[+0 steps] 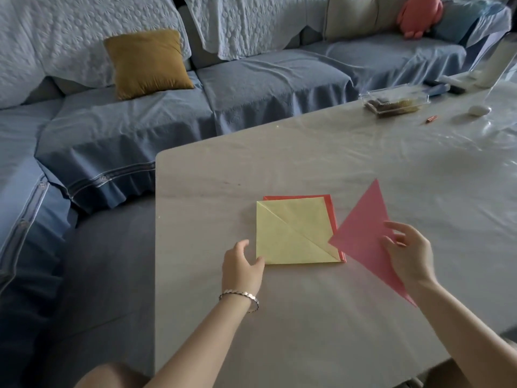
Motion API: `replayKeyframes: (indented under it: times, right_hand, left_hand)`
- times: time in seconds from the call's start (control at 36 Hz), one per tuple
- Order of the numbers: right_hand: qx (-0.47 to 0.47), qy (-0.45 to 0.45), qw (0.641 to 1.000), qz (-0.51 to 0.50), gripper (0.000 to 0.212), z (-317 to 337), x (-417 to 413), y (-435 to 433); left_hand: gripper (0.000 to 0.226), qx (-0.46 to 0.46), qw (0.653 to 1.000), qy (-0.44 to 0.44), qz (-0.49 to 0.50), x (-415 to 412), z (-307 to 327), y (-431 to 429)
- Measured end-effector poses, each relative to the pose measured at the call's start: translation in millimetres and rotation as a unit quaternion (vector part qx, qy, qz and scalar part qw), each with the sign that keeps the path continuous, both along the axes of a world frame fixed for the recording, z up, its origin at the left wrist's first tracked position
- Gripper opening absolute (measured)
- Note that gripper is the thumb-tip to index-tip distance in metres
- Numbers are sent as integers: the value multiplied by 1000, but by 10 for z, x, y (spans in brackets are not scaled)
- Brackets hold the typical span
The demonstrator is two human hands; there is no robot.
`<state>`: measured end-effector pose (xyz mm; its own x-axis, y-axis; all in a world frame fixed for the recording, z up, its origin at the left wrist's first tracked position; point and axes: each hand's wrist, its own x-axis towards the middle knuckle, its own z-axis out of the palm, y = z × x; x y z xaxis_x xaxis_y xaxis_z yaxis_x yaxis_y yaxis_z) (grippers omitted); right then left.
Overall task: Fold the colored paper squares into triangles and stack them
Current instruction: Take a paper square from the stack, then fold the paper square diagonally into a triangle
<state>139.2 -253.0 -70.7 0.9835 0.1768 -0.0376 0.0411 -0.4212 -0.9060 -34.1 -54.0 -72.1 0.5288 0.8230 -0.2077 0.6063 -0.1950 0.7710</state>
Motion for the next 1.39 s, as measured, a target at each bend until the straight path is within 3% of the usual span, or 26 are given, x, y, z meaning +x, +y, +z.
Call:
replayKeyframes:
  times: [0.17, 0.28, 0.36, 0.47, 0.61, 0.75, 0.86, 0.94, 1.06, 1.11, 1.22, 1.31, 1.39]
  right_hand:
    - [-254, -37, 966, 16, 35, -165, 17, -21]
    - [-233, -114, 951, 170, 27, -243, -211, 232]
    - [-243, -147, 913, 293, 35, -273, -377, 407]
    - [-284, -227, 866, 342, 33, -381, -472, 493]
    - [-281, -314, 856, 299, 39, -502, -455, 498]
    - [-272, -346, 855, 275, 40, -482, -427, 538]
    - [-252, -355, 857, 275, 26, -514, -376, 582]
    - [-253, -354, 859, 268, 15, -495, -356, 571]
    - [-283, -347, 849, 282, 54, -469, -452, 581]
    - [-251, -365, 850, 284, 60, -447, -511, 614]
    - [-114, -436, 847, 283, 22, -341, -624, 719]
    - [-70, -445, 840, 303, 37, -316, -665, 737]
    - [-18, -390, 846, 363, 48, -319, -704, 697]
  left_hand:
    - [51, -48, 998, 45, 7, 143, -46, 59]
    - [47, -84, 996, 28, 27, 193, -17, 56]
    - [44, -90, 995, 19, 50, 215, -8, 42]
    - [39, -65, 995, 12, 81, 238, 11, 54]
    - [24, -26, 996, 47, 70, 272, 27, 115]
    - [27, -38, 996, 37, 77, 289, 51, 127]
    - [33, -74, 994, 22, 75, 315, 77, 108]
    - [20, -128, 988, 4, 87, 327, 116, 104]
    - [12, -191, 975, -48, 104, 299, 185, 102]
    - [16, -219, 968, -74, 100, 253, 236, 70]
    - [16, -223, 967, -102, 69, 96, 333, -13]
    - [22, -189, 974, -114, 55, -40, 355, -49]
    - [30, -186, 971, -130, 74, -156, 328, -12]
